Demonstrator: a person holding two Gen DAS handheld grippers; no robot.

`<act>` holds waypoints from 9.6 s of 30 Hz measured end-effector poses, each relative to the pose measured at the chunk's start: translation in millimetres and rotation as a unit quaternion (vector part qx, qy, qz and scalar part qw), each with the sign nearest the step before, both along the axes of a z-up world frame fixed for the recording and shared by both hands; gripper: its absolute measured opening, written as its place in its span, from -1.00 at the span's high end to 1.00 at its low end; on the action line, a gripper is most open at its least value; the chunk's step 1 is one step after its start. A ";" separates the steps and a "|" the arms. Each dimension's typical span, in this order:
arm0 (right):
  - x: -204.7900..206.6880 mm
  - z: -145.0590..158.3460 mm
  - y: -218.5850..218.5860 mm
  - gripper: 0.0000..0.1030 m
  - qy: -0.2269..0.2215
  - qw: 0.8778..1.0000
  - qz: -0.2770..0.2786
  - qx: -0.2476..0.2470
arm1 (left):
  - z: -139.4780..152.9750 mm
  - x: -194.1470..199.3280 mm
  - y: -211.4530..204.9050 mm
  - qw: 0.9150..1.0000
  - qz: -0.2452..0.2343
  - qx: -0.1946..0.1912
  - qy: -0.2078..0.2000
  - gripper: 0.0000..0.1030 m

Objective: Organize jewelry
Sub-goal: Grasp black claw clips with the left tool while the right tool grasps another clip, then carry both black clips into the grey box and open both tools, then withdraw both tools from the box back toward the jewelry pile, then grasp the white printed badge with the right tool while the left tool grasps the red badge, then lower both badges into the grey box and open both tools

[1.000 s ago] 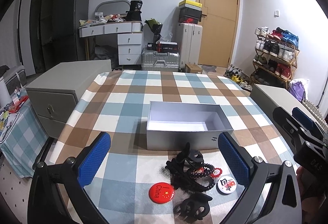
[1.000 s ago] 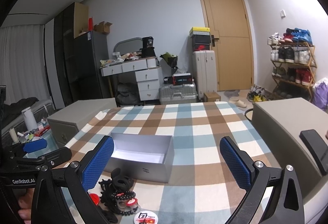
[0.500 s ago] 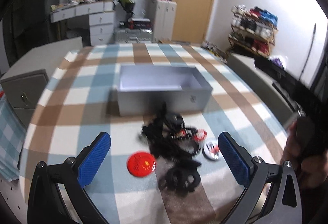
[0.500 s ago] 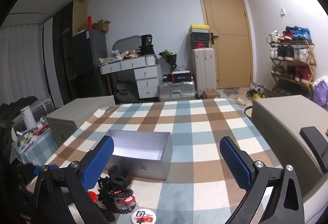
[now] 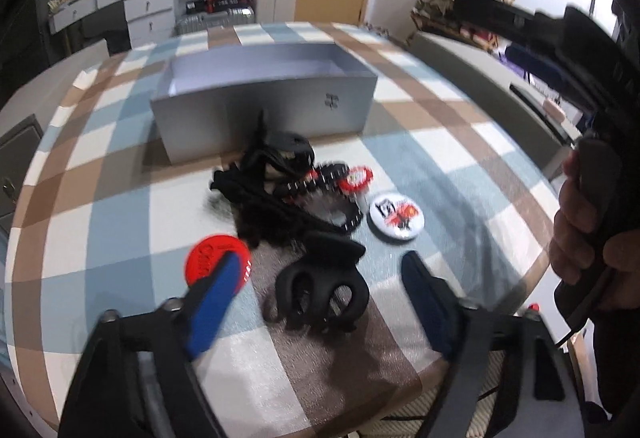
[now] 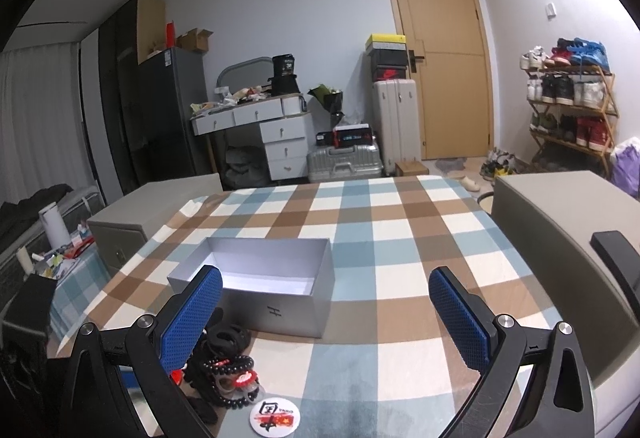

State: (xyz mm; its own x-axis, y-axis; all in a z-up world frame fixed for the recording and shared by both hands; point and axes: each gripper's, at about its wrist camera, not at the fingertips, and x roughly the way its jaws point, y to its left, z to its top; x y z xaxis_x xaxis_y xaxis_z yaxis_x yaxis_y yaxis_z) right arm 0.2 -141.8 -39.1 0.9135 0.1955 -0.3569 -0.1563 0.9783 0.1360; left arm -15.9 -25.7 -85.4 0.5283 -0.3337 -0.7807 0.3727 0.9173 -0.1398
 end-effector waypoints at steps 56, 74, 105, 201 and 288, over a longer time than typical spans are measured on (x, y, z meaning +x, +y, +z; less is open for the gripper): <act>68.1 -12.6 59.1 0.02 0.133 0.963 0.213 0.095 | 48.3 46.0 84.1 0.994 0.070 -0.049 -0.066 0.20; 139.2 -22.0 78.3 0.03 0.152 0.959 0.195 -0.135 | 30.5 151.4 38.2 0.999 0.013 -0.045 -0.004 0.20; 107.2 -4.6 22.0 -0.75 0.110 0.983 0.144 0.017 | 66.5 125.4 49.0 0.994 0.055 -0.057 -0.072 -0.38; -5.3 -87.3 29.6 0.19 0.165 0.974 0.141 -0.067 | 11.5 28.7 67.9 0.984 0.171 0.013 -0.053 -0.97; 93.2 7.5 32.6 0.18 0.047 0.976 0.210 0.023 | 47.4 129.7 37.4 0.995 0.074 0.011 -0.062 0.27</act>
